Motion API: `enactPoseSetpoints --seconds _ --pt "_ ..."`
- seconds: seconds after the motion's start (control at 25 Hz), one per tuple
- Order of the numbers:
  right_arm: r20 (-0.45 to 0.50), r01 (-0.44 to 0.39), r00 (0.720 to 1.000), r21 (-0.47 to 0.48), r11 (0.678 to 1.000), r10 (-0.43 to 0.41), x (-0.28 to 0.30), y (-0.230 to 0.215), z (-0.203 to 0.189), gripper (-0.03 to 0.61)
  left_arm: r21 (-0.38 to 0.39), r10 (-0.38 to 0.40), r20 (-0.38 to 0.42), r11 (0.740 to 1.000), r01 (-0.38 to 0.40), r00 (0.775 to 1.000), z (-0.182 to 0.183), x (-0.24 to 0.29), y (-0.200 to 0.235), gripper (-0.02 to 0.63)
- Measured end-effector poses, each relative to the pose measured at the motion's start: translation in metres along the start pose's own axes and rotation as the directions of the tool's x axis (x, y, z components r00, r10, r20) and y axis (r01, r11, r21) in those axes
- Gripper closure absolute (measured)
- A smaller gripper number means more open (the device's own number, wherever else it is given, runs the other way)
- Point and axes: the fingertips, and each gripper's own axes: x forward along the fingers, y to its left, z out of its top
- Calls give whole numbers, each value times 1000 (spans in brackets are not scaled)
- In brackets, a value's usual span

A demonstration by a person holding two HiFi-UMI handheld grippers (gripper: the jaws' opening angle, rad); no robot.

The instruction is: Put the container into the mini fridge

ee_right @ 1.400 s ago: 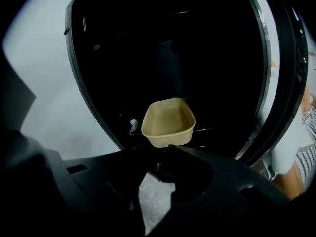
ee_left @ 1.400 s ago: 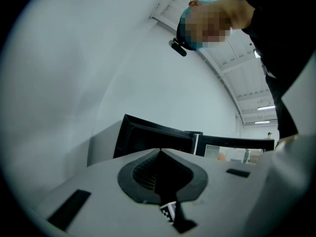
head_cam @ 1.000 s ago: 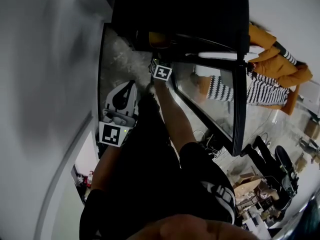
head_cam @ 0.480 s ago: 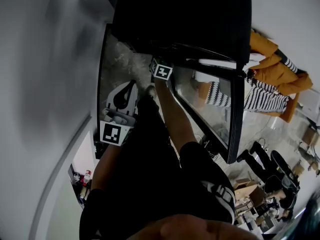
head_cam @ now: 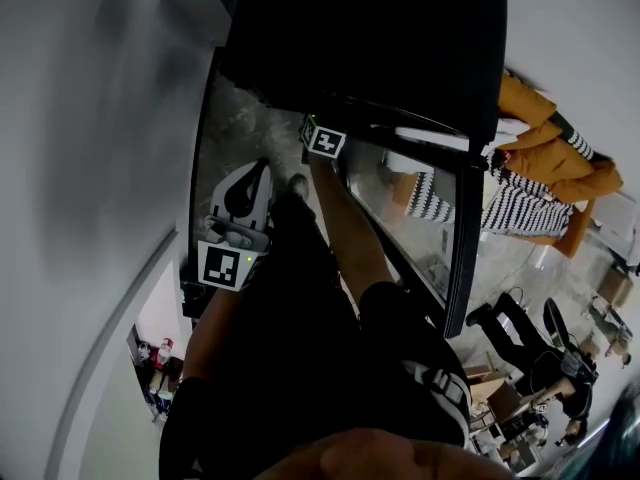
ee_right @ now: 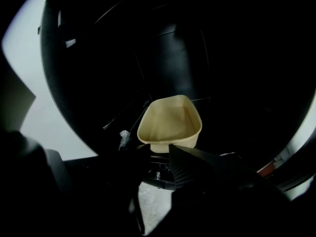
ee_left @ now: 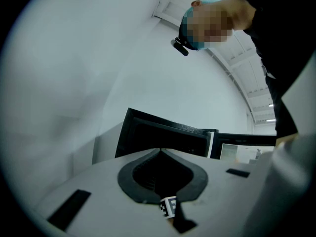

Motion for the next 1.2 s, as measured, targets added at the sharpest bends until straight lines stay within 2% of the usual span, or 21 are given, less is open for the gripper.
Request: enactPoseSetpoints --seconds 0.24,0.48,0.8,0.88,1.0,1.2 --pt "-21 -3 1000 14 1000 3 4 -2 1 474 -2 16 13 1000 -16 1000 0 2 -1 609" --pt "-19 6 1000 21 1000 -6 -5 1 3 469 -4 -2 31 1000 2 1000 10 -3 -1 609" --pt "-12 34 999 24 999 -34 -47 18 8 469 -17 -4 141 1000 7 990 60 -21 4 609" --pt "-6 39 999 31 999 -38 -66 27 10 471 -12 -12 122 1000 14 992 64 -37 5 609" --pt "9 50 999 45 998 -51 -94 37 15 476 -7 -51 43 999 51 998 54 -60 3 609" --pt "38 58 997 86 995 -62 -141 52 20 479 -10 -87 44 996 87 995 68 -88 0 609"
